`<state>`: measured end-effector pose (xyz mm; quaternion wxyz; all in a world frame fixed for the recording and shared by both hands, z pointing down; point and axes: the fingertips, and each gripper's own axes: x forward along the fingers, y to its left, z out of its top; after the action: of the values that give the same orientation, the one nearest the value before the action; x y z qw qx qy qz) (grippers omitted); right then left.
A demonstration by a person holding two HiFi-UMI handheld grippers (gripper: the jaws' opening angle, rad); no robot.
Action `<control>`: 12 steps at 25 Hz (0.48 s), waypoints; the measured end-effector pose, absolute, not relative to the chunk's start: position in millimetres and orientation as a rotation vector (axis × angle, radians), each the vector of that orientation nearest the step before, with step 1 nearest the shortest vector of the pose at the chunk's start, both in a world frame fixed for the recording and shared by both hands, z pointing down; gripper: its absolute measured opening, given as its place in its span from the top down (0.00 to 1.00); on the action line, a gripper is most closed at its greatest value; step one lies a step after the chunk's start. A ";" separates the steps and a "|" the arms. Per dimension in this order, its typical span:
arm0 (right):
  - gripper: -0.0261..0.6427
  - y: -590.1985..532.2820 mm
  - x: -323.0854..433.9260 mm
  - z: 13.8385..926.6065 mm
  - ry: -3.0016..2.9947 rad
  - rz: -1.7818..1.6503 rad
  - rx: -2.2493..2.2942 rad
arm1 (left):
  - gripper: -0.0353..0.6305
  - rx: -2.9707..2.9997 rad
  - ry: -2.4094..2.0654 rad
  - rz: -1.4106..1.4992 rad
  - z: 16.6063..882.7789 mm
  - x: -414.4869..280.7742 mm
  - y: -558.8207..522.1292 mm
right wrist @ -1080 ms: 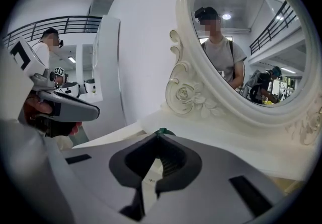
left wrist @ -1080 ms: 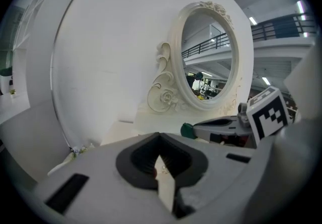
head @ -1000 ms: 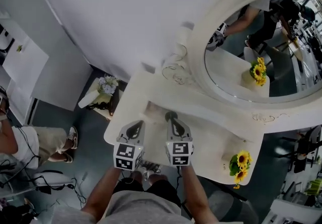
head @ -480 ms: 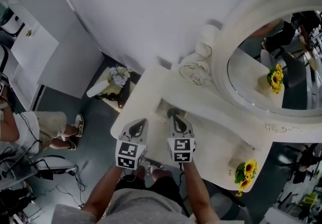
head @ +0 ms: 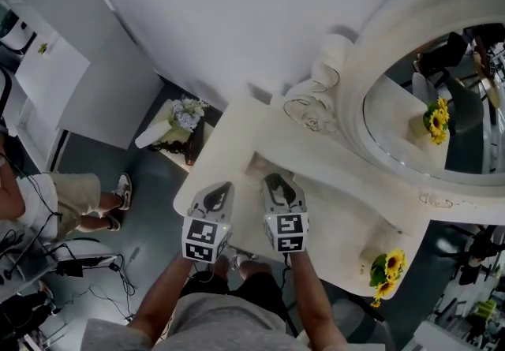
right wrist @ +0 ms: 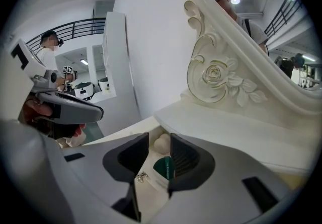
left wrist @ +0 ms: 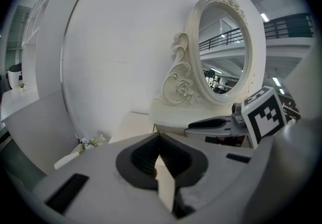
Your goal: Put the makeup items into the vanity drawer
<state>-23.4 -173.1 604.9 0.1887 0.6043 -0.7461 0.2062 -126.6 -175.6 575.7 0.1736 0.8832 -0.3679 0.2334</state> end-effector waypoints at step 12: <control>0.76 -172.8 -19.4 600.6 -2.082 0.579 1.728 | 0.95 2.511 -1.045 0.656 572.0 -128.1 -177.7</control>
<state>-19.4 -172.8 600.6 0.1859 0.6136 -0.7393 0.2056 -128.1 -177.7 572.0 0.1710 0.8843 -0.3679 0.2312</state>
